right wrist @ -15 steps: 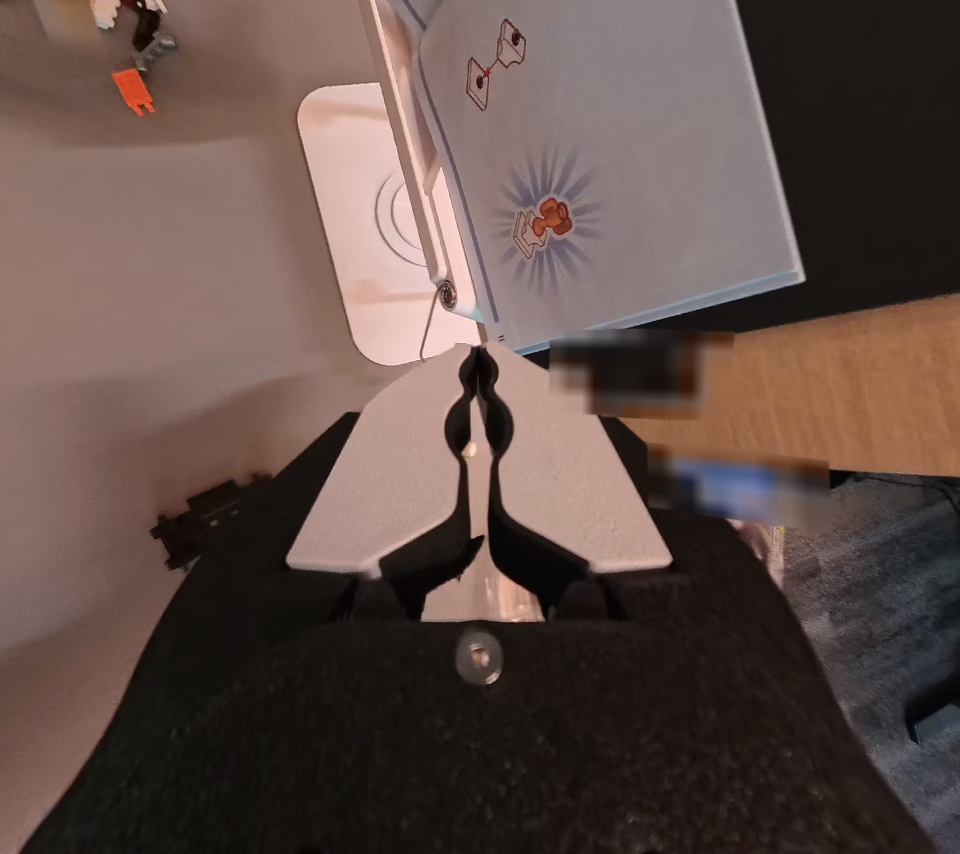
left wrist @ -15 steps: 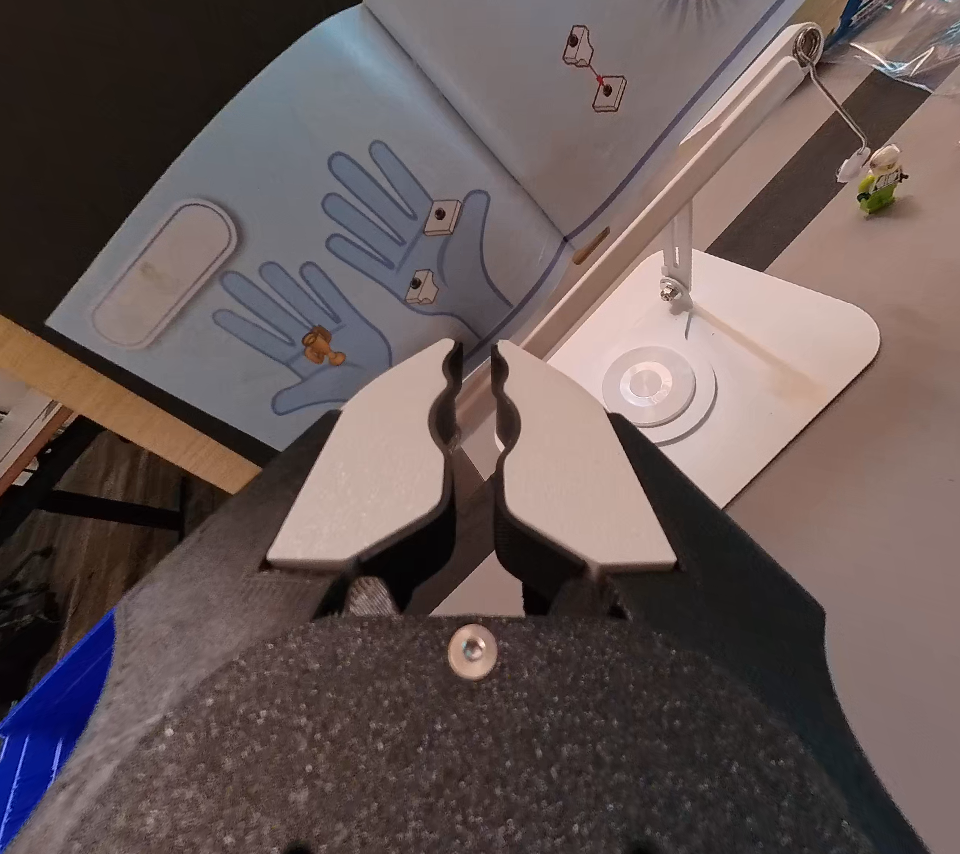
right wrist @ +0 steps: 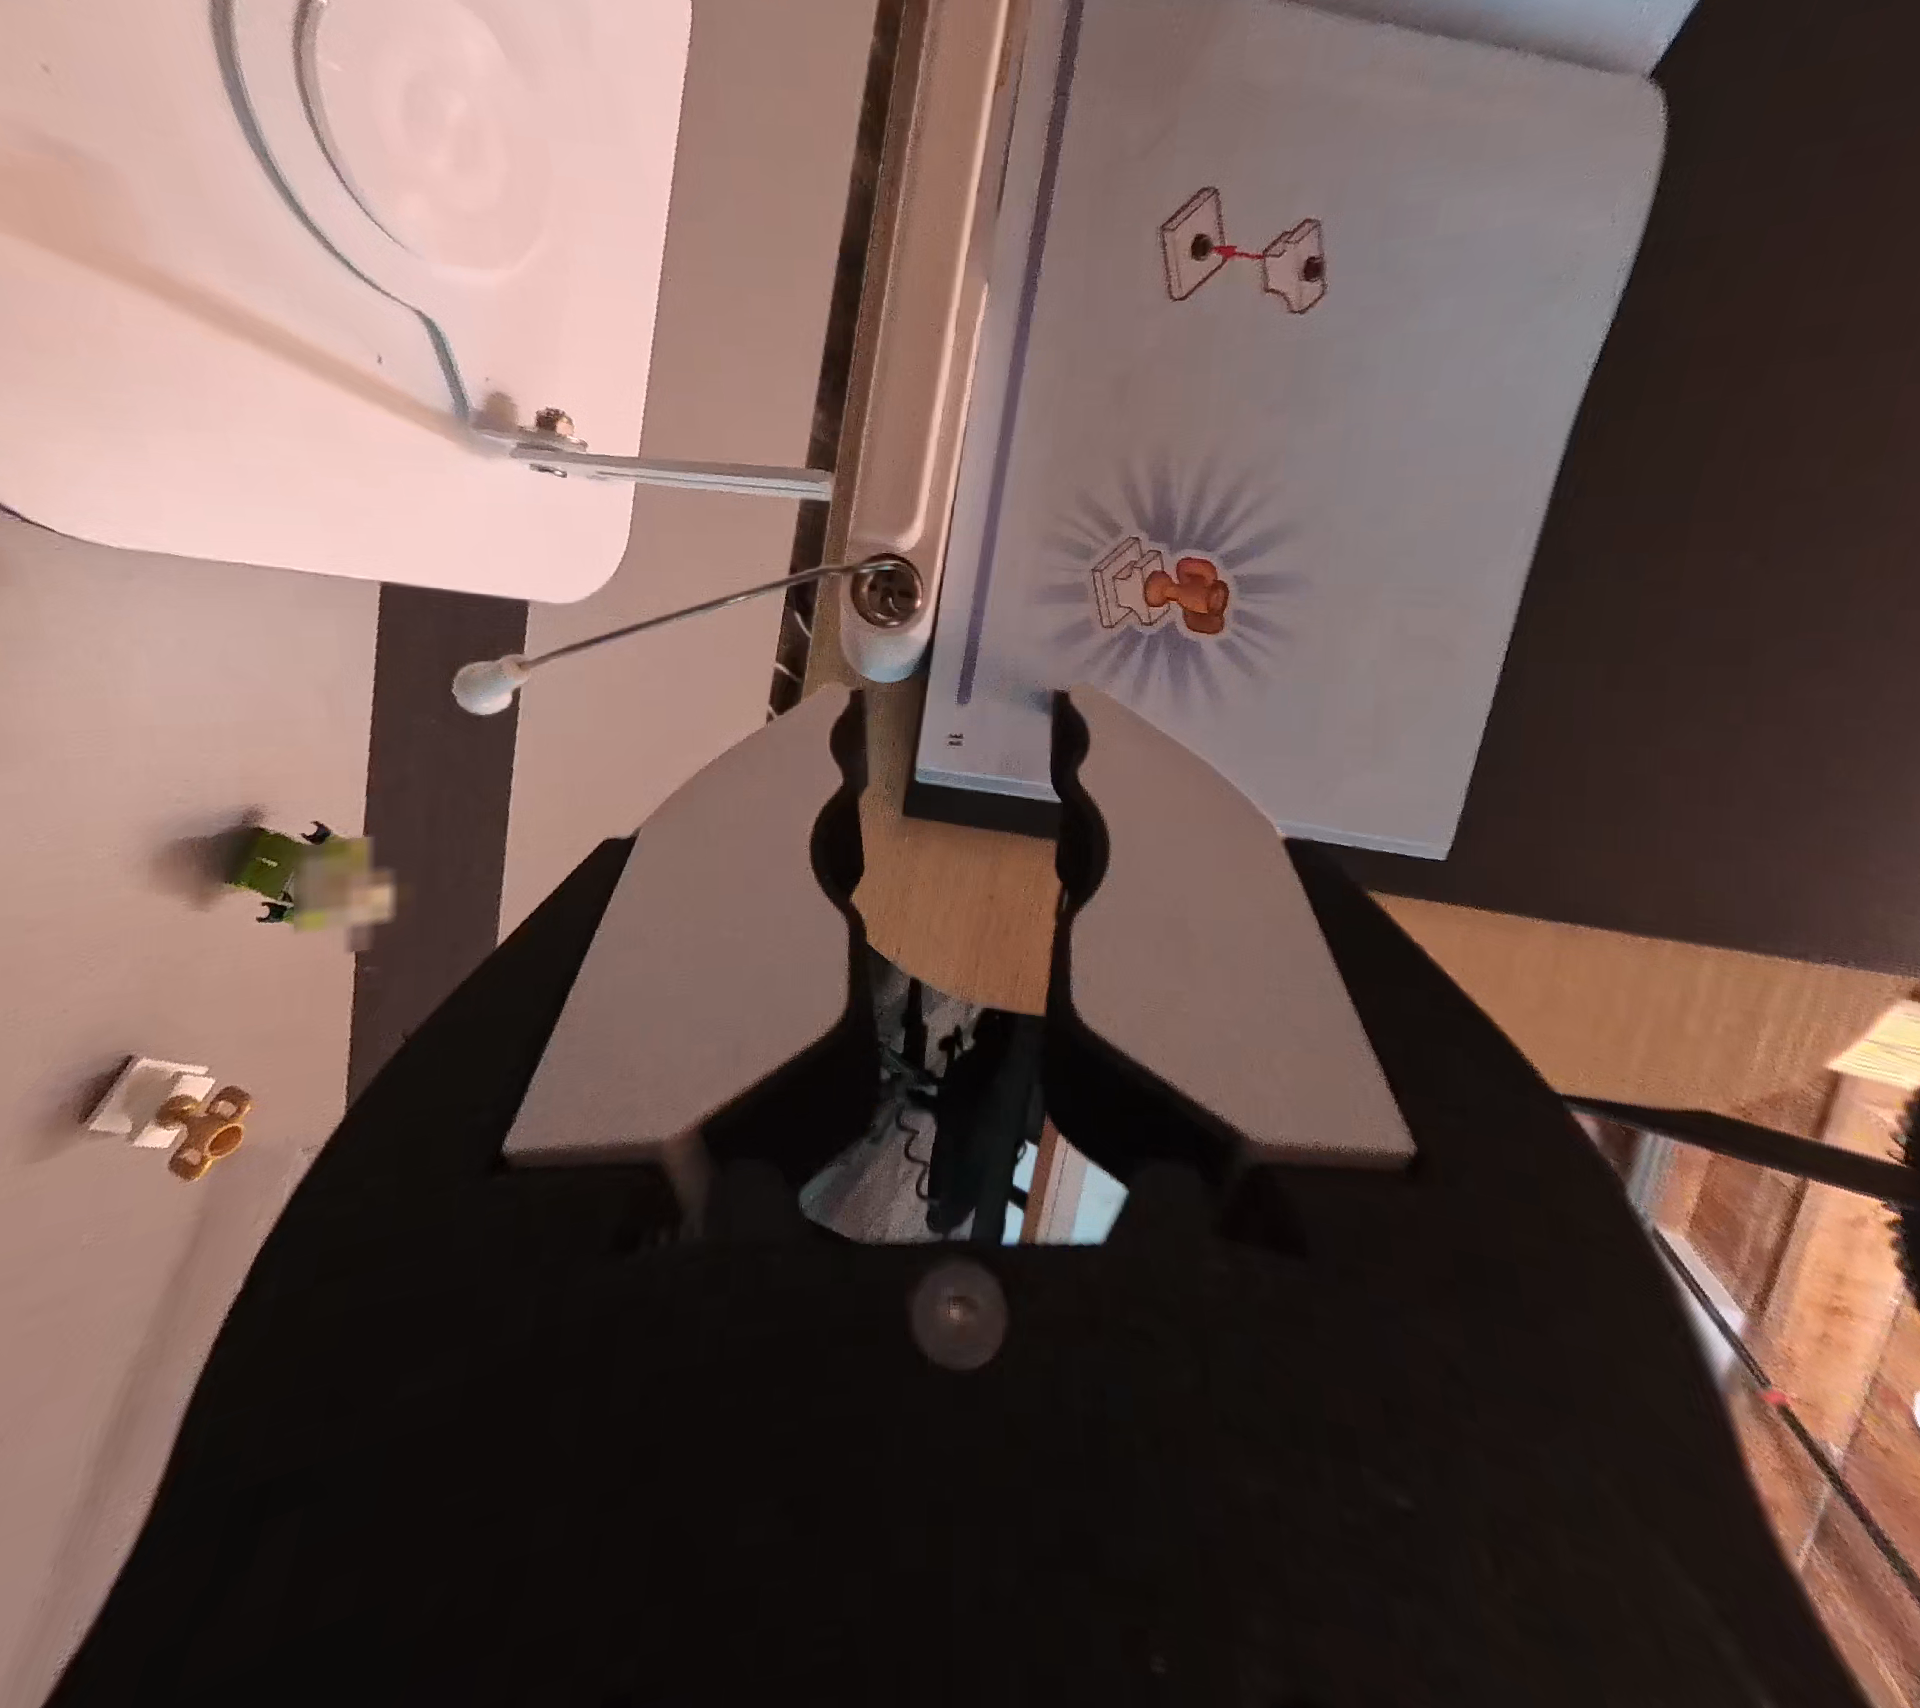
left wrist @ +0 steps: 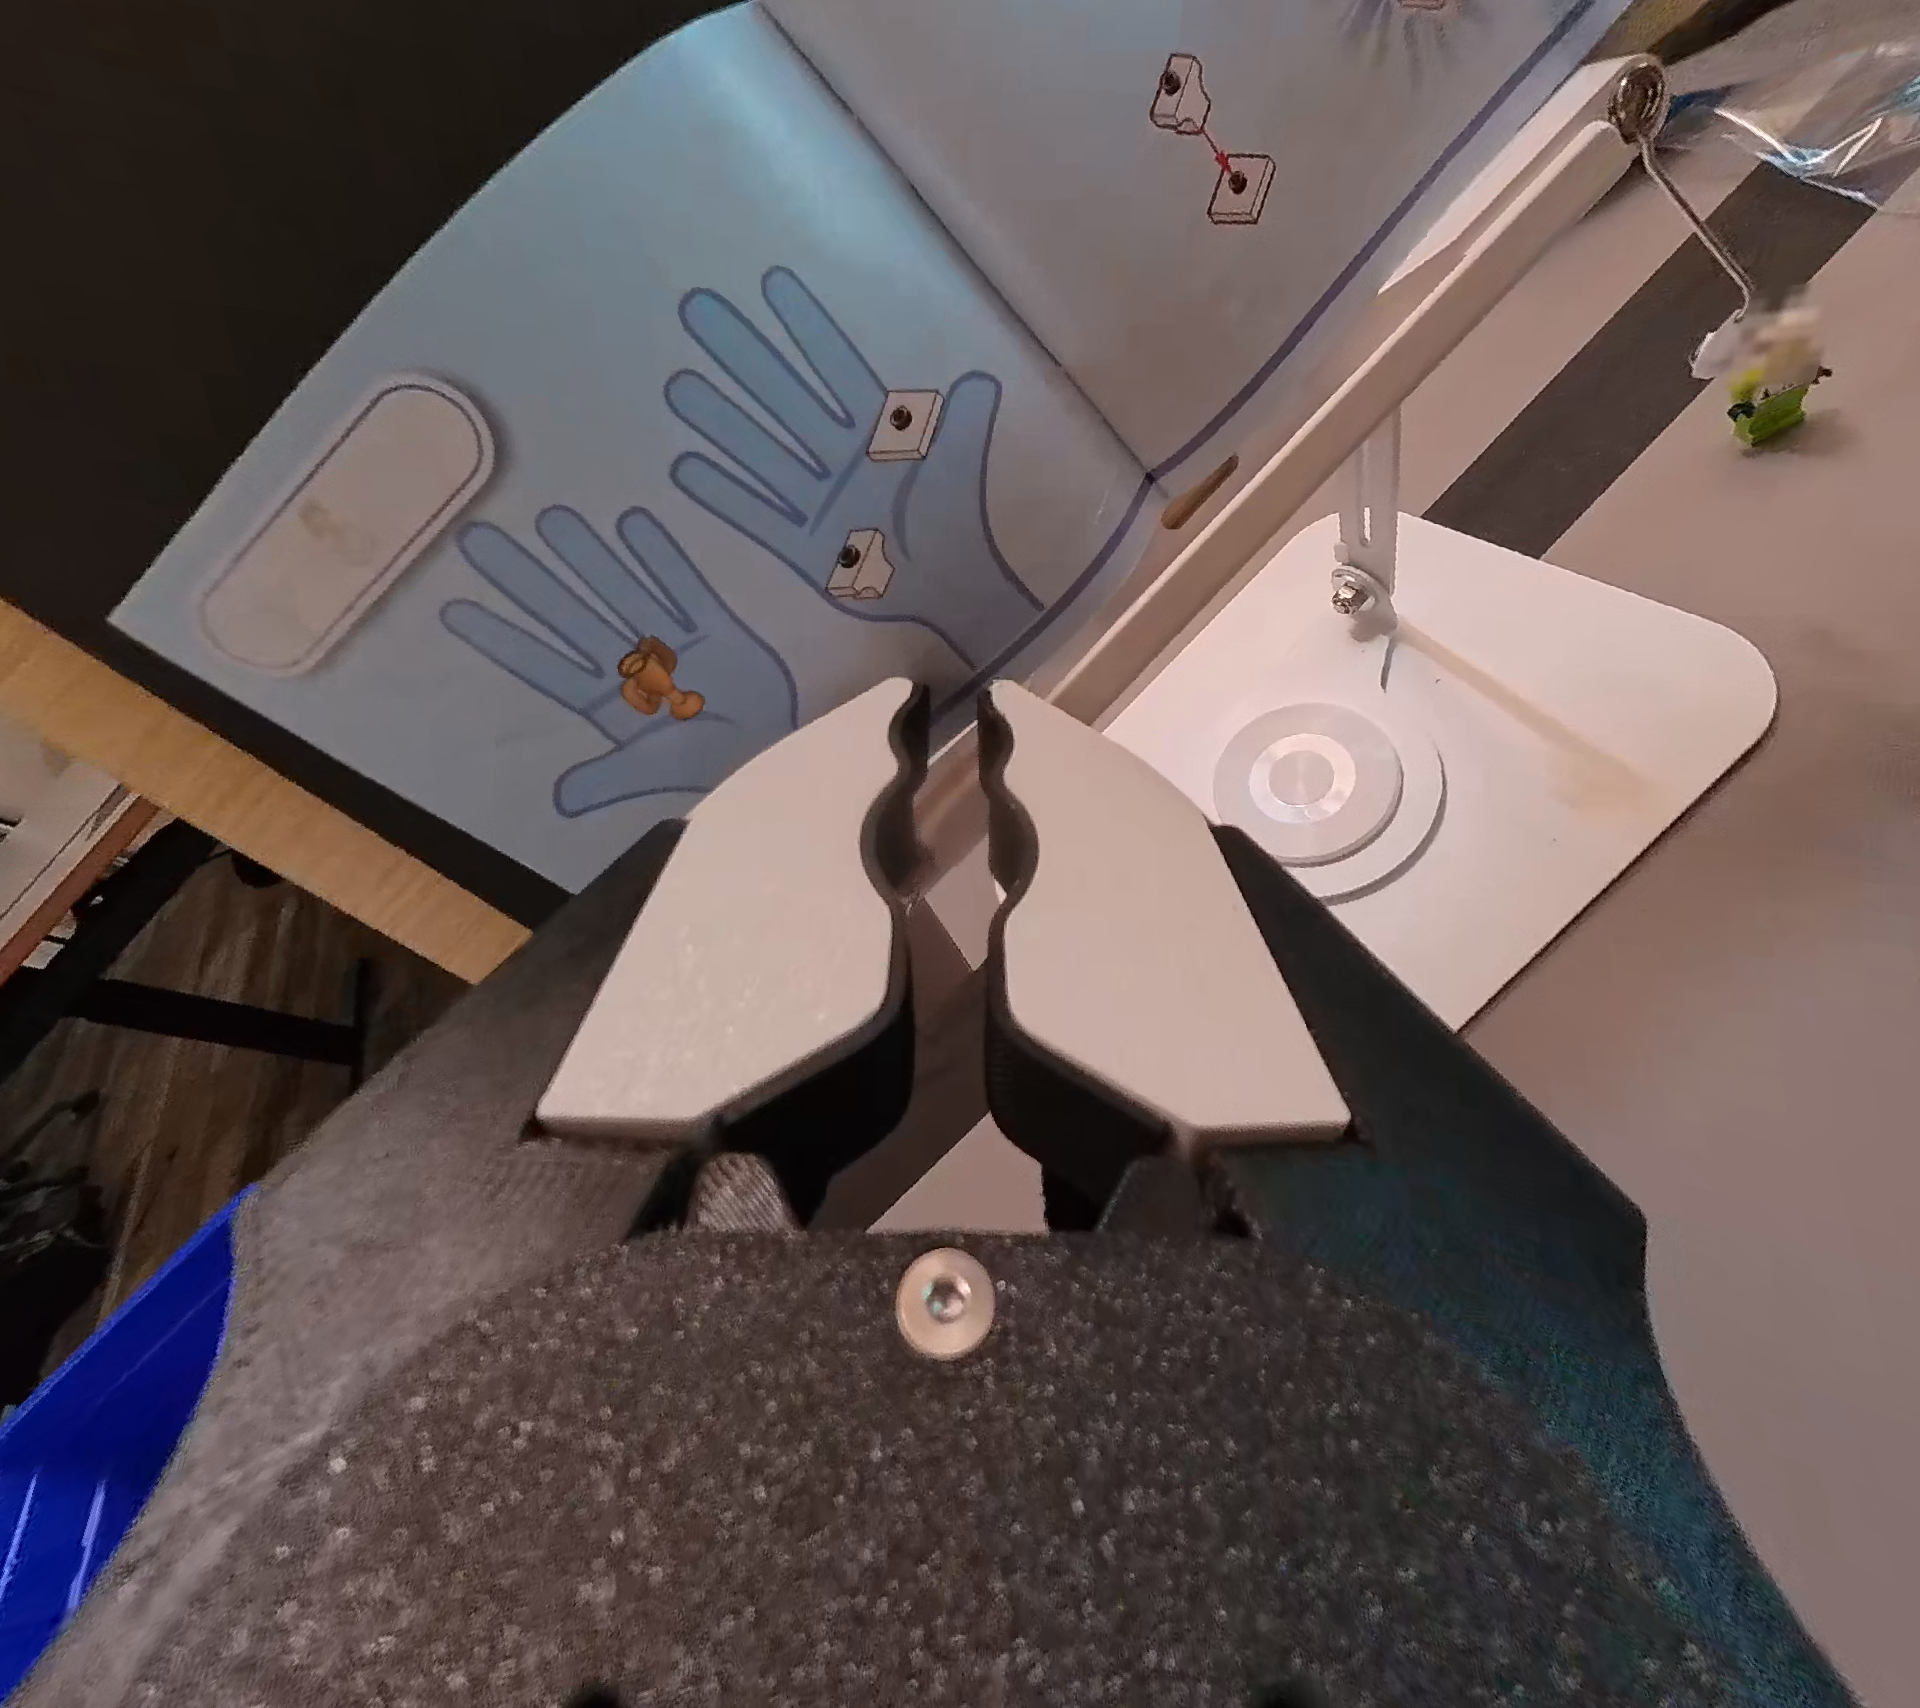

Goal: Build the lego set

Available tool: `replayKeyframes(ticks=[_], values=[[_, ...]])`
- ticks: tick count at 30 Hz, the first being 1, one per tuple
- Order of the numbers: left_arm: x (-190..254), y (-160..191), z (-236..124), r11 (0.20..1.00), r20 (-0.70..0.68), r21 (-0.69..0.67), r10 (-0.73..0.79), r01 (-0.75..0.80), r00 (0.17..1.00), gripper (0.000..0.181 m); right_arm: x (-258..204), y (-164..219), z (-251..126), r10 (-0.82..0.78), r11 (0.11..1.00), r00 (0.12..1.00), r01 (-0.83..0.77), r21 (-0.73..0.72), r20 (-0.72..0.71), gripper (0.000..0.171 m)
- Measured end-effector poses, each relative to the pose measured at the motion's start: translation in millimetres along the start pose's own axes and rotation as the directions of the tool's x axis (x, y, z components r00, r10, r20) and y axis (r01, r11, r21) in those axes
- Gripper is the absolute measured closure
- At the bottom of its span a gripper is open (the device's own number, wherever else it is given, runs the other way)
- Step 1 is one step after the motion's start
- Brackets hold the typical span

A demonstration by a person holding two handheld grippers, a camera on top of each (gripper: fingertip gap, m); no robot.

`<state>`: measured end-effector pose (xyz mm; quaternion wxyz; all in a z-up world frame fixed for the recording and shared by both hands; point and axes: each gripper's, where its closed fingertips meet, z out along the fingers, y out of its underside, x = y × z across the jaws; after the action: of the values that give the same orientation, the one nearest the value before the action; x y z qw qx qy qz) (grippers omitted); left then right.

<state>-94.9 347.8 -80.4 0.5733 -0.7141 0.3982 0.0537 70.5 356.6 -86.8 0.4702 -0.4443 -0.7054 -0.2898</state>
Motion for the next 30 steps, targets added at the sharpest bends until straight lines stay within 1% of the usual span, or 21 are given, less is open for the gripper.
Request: replayKeyframes(ticks=[1,2,5,7,8,10,14,18,20,22,30], values=[[0,0,0,1.000,0.000,-0.001,0.004,-0.004,1.000,0.173,2,0,1,-0.001,1.000,1.000,0.001,0.000,-0.012,0.139],[0,1,0,1.000,0.000,-0.001,0.005,-0.005,1.000,0.173,5,0,1,0.002,1.000,1.000,-0.002,0.001,-0.015,0.147],[0,3,0,1.000,0.000,-0.005,0.001,-0.001,1.000,0.173,3,0,1,0.026,1.000,0.999,-0.025,-0.006,0.041,0.151],[-1,3,0,1.000,-0.003,-0.002,-0.003,0.003,1.000,0.173,1,0,-1,0.044,0.999,0.997,-0.044,-0.004,0.070,0.169],[-1,2,-1,1.000,-0.003,0.001,-0.006,0.006,1.000,0.173,-1,0,-2,0.073,0.997,0.992,-0.073,-0.004,0.102,0.170],[0,1,0,1.000,-0.003,0.002,-0.004,0.004,1.000,0.173,-3,1,-3,0.186,0.982,0.964,-0.187,-0.015,0.189,0.171],[1,-1,0,1.000,-0.005,0.003,-0.001,0.001,1.000,0.173,-5,2,-9,0.366,0.928,0.858,-0.365,-0.073,0.359,0.171],[2,-2,1,1.000,-0.007,0.006,-0.006,0.006,1.000,0.173,-8,4,-15,0.490,0.863,0.715,-0.478,-0.163,0.498,0.171],[2,-2,2,1.000,-0.005,0.006,-0.008,0.008,1.000,0.174,-8,2,-18,0.543,0.823,0.630,-0.531,-0.202,0.555,0.171],[2,-2,2,1.000,-0.004,0.004,-0.010,0.010,1.000,0.174,-7,0,-18,0.577,0.789,0.564,-0.573,-0.222,0.591,0.171],[-1,0,1,1.000,-0.001,0.005,-0.016,0.016,1.000,0.174,-4,-2,-17,0.630,0.721,0.409,-0.623,-0.303,0.660,0.171]])
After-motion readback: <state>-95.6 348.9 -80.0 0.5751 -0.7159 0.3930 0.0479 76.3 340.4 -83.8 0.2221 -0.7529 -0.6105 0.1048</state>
